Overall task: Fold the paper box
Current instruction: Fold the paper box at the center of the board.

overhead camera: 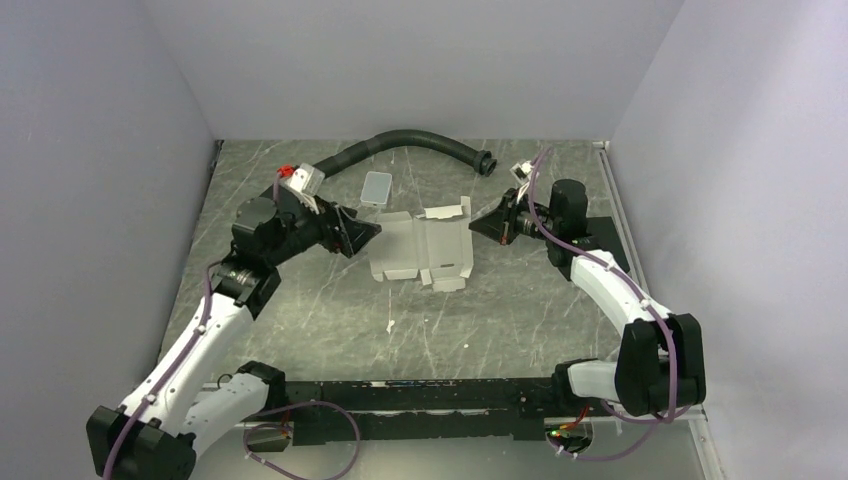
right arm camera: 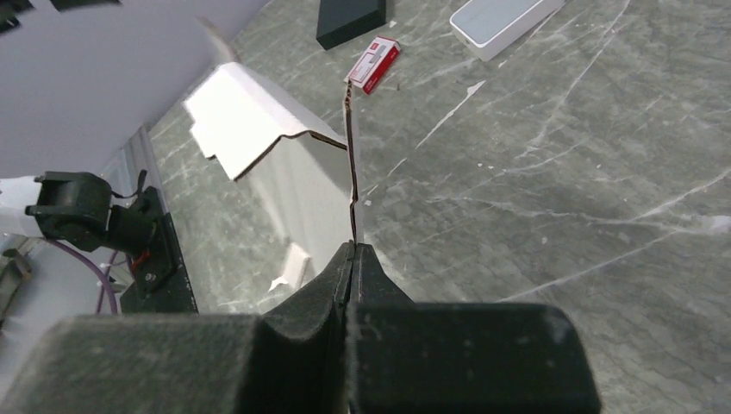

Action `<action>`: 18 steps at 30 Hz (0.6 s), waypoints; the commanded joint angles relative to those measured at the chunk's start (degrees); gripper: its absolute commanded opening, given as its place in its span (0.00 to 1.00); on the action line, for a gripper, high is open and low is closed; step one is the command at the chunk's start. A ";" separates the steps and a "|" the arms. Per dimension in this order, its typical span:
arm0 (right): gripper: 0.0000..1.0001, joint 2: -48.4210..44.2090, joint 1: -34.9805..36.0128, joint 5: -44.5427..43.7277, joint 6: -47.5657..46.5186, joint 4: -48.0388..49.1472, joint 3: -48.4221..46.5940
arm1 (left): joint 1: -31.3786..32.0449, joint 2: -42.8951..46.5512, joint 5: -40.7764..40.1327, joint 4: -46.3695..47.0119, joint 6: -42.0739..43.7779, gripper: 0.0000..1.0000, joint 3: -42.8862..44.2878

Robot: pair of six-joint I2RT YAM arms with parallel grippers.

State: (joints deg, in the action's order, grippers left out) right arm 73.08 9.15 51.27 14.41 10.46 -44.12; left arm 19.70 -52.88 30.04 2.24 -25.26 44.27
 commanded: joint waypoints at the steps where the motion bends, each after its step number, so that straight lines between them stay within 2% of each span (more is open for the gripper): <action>1: 0.00 -0.72 0.16 -0.26 -5.97 -3.34 -3.83 | 0.61 -0.68 3.86 -6.02 16.41 0.91 5.91; 2: 0.00 -0.39 0.30 -0.29 -6.49 -4.24 -4.23 | 1.62 -1.98 5.63 -5.99 18.91 0.98 7.21; 4: 0.00 0.30 0.55 0.03 -6.75 -4.92 -4.67 | 7.05 -4.83 4.51 -8.58 26.82 1.00 10.77; 6: 0.00 1.00 0.75 0.31 -6.89 -5.50 -4.92 | 13.43 -8.23 -1.23 -11.96 37.14 0.99 14.74; 9: 0.00 1.78 1.02 0.42 -6.83 -5.88 -5.05 | 19.32 -14.59 -7.66 -14.52 43.91 1.00 18.25; 13: 0.00 2.93 1.38 -0.40 -7.67 -7.22 -5.51 | 22.50 -20.76 -12.22 -9.26 50.75 0.99 17.25; 18: 0.00 3.19 1.98 -0.87 -7.58 -7.46 -5.71 | 24.21 -25.03 -16.73 4.46 56.41 0.99 14.01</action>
State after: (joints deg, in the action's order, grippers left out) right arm 76.53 10.57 50.98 7.94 2.61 -46.98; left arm 42.89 -76.58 18.70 -4.43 21.56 59.42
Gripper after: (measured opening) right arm 0.009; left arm 0.994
